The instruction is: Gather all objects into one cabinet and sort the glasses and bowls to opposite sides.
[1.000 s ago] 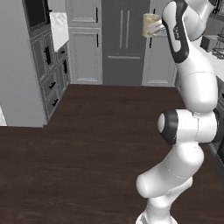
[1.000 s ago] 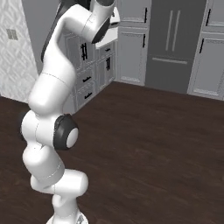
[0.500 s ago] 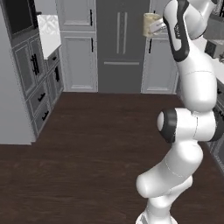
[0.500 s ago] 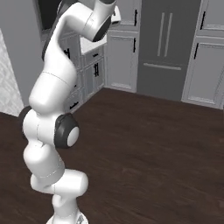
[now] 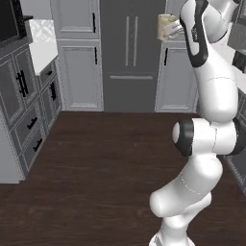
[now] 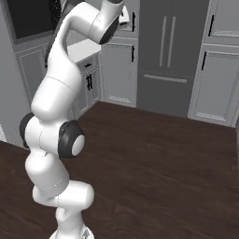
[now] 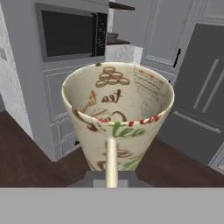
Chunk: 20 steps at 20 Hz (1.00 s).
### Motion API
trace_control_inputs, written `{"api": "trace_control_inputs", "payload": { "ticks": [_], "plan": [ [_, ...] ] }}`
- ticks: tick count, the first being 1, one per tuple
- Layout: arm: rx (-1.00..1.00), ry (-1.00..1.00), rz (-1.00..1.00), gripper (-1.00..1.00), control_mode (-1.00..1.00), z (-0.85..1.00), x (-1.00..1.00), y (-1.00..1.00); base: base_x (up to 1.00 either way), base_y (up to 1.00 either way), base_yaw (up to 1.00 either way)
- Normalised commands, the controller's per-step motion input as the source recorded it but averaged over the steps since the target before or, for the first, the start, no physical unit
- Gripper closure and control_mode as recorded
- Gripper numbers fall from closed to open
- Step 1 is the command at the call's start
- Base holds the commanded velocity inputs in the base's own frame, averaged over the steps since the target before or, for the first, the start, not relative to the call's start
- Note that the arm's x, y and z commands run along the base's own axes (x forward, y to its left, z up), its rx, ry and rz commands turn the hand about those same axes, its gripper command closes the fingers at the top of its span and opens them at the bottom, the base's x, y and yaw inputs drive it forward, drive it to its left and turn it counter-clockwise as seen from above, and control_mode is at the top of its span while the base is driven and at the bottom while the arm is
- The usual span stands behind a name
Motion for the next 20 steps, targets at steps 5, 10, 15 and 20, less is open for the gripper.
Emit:
{"api": "trace_control_inputs", "payload": {
  "ticks": [5, 10, 15, 20],
  "plan": [
    [0.00, 0.00, 0.00, 1.00, 1.00, 0.00, 0.00, 0.00, 0.96, 0.01, -0.02],
    [0.00, 0.00, 0.00, 1.00, 1.00, 0.00, 0.00, 0.00, 0.98, 0.08, -0.01],
    [0.00, 0.00, 0.00, 1.00, 1.00, 0.00, 0.00, 0.00, 0.76, 0.19, 0.06],
    [0.00, 0.00, 0.00, 1.00, 1.00, 0.00, 0.00, 0.00, 0.58, 0.16, 0.20]
  ]
}}
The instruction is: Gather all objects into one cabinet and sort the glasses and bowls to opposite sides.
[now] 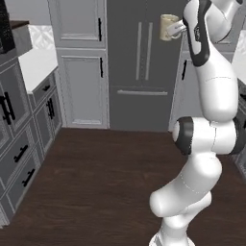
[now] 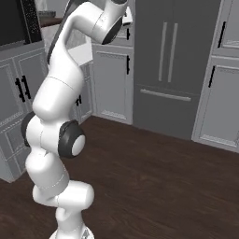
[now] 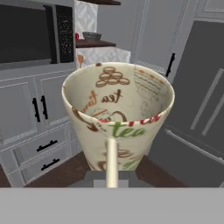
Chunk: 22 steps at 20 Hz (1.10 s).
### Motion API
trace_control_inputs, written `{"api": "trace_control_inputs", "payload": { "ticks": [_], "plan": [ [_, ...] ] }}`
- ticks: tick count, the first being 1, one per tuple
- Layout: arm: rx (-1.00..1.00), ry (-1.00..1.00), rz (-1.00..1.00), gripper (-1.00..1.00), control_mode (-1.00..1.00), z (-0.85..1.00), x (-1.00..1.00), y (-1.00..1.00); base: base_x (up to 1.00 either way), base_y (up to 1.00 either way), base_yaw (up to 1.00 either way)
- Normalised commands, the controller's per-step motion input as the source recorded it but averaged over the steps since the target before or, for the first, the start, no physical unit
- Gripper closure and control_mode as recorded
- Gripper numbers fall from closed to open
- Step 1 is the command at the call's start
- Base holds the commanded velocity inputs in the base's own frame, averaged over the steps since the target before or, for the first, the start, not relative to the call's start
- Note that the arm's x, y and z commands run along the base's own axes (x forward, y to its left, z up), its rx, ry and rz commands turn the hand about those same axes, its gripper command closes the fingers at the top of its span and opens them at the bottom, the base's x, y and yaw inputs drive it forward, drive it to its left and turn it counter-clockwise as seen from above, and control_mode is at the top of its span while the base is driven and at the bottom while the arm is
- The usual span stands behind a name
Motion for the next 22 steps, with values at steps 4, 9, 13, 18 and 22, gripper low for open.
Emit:
{"api": "trace_control_inputs", "payload": {
  "ticks": [4, 9, 13, 18, 22],
  "plan": [
    [0.00, 0.00, 0.00, 1.00, 1.00, 0.00, 0.00, 0.00, 0.68, 0.08, 0.21],
    [0.00, 0.00, 0.00, 1.00, 1.00, 0.00, 0.00, 0.00, 0.84, 0.00, 0.28],
    [0.00, 0.00, 0.00, 1.00, 1.00, 0.00, 0.00, 0.00, 0.84, 0.00, 0.35],
    [0.00, 0.00, 0.00, 1.00, 1.00, 0.00, 0.00, 0.00, 0.70, 0.00, 0.37],
    [0.00, 0.00, 0.00, 1.00, 1.00, 0.00, 0.00, 0.00, 0.63, 0.00, 0.39]
  ]
}}
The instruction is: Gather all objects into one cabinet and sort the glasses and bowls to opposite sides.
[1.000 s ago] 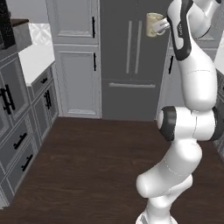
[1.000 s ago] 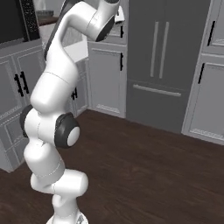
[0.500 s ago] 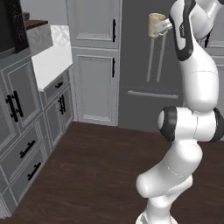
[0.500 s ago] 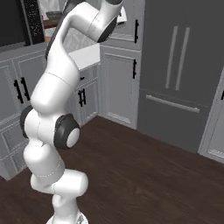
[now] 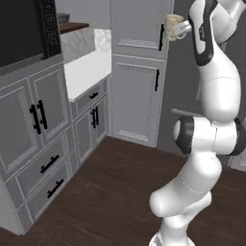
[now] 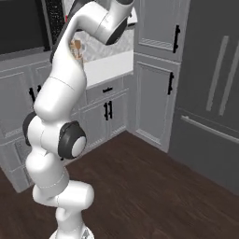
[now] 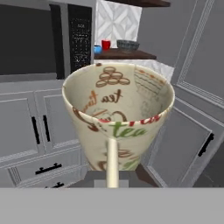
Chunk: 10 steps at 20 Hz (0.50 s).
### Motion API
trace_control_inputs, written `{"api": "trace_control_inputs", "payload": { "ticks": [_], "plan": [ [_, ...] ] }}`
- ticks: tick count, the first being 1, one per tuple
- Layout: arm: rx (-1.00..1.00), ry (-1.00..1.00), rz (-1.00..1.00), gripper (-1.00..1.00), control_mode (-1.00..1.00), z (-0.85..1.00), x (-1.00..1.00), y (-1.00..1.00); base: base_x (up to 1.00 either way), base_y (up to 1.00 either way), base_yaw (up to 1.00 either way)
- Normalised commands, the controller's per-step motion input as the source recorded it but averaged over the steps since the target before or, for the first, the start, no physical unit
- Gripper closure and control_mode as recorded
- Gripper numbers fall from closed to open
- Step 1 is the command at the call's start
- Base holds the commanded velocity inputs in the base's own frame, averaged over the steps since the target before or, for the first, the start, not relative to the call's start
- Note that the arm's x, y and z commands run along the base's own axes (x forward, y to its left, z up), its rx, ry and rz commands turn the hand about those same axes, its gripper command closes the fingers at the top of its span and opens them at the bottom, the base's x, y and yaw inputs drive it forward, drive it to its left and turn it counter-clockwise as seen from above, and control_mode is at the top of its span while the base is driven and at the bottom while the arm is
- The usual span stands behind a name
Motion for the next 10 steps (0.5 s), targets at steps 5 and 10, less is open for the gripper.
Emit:
{"api": "trace_control_inputs", "payload": {
  "ticks": [5, 10],
  "plan": [
    [0.00, 0.00, 0.00, 1.00, 1.00, 0.00, 0.00, 0.00, 0.59, 0.00, 0.40],
    [0.00, 0.00, 0.00, 1.00, 1.00, 0.00, 0.00, 0.00, 0.56, 0.00, 0.41]
  ]
}}
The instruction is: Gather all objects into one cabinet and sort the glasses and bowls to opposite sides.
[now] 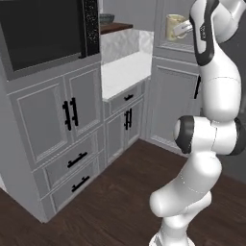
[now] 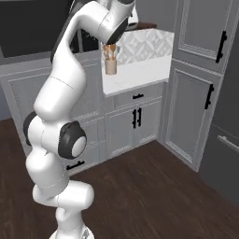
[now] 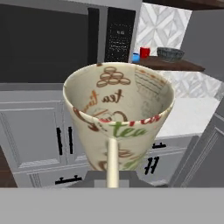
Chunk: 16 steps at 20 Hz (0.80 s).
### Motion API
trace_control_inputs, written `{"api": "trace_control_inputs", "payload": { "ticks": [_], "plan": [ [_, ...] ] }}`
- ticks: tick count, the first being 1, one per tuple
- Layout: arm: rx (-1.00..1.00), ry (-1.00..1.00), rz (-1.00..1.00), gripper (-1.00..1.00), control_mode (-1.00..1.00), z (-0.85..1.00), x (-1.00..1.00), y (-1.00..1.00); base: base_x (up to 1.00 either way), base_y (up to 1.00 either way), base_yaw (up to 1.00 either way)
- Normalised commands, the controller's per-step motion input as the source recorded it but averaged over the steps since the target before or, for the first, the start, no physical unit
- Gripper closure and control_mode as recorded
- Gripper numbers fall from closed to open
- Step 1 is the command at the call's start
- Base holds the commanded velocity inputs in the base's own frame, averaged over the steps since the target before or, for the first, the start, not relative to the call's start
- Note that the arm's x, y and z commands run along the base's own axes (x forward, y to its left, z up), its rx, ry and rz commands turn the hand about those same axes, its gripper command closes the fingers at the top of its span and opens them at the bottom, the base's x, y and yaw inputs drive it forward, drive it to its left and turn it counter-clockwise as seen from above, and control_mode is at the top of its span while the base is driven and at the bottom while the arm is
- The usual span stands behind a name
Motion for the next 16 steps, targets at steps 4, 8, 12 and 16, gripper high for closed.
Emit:
{"api": "trace_control_inputs", "payload": {
  "ticks": [4, 8, 12, 16],
  "plan": [
    [0.00, 0.00, 0.00, 1.00, 1.00, 0.00, 0.00, 0.00, 0.66, -0.01, 0.41],
    [0.00, 0.00, 0.00, 1.00, 1.00, 0.00, 0.00, 0.00, 0.75, -0.18, 0.35],
    [0.00, 0.00, 0.00, 1.00, 1.00, 0.00, 0.00, 0.00, 0.57, -0.55, 0.31],
    [0.00, 0.00, 0.00, 1.00, 1.00, 0.00, 0.00, 0.00, 0.40, -0.75, 0.29]
  ]
}}
